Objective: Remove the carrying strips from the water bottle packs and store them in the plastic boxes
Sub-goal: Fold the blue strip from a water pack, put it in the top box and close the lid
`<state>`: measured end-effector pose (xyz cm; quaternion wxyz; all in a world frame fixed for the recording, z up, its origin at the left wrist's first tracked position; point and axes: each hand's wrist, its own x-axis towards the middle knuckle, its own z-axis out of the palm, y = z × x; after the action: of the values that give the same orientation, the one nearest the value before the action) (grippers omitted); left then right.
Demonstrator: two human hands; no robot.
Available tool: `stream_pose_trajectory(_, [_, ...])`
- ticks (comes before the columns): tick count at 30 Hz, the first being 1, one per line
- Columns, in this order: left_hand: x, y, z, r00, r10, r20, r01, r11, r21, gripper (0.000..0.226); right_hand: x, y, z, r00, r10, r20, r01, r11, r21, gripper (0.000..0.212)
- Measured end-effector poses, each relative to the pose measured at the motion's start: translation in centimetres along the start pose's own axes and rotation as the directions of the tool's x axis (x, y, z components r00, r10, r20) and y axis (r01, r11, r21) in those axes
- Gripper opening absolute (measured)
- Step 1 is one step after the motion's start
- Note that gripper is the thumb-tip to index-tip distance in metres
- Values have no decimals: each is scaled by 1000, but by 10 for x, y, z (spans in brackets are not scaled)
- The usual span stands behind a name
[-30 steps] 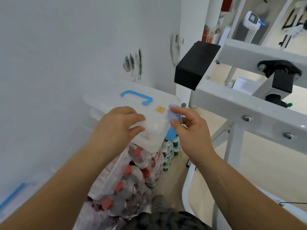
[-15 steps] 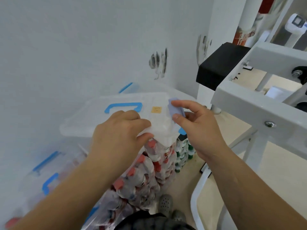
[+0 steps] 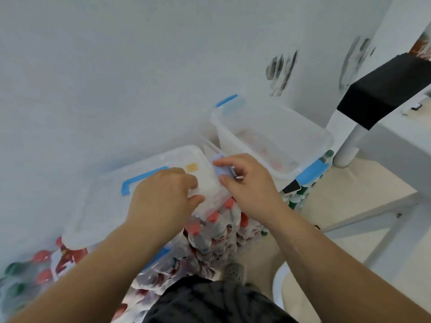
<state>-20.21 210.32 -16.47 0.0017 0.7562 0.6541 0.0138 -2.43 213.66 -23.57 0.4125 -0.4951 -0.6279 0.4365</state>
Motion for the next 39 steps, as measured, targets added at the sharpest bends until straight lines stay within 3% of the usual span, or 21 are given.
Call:
stream_pose_trajectory(5, [17, -25, 15, 996, -67, 63, 71, 995, -65, 32, 16, 2, 19, 999, 20, 35, -19, 999, -37, 30])
stream_pose_trajectory(14, [52, -46, 39, 970, 51, 239, -30, 996, -90, 35, 38, -9, 21, 999, 20, 43, -12, 984, -177, 28])
stream_pose_trajectory(21, [98, -44, 18, 974, 128, 189, -66, 950, -305, 42, 59, -32, -11, 990, 97, -104, -119, 967, -225, 24])
stream_pose_trajectory(25, [125, -35, 23, 979, 196, 63, -160, 917, -367, 61, 82, -39, -40, 956, 147, -253, -202, 957, -207, 32])
stream_pose_trajectory(27, [138, -27, 28, 976, 203, 80, -165, 927, -338, 71, 98, -33, -54, 943, 196, -270, -257, 943, -213, 38])
stream_pose_trajectory(32, [161, -4, 40, 956, 157, 249, -89, 960, -264, 74, 141, 4, -75, 923, 317, -219, -370, 886, -279, 47])
stream_pose_trajectory(39, [176, -7, 47, 969, 31, 244, 67, 922, -382, 57, 191, 43, -57, 905, 423, -36, -401, 824, -401, 50])
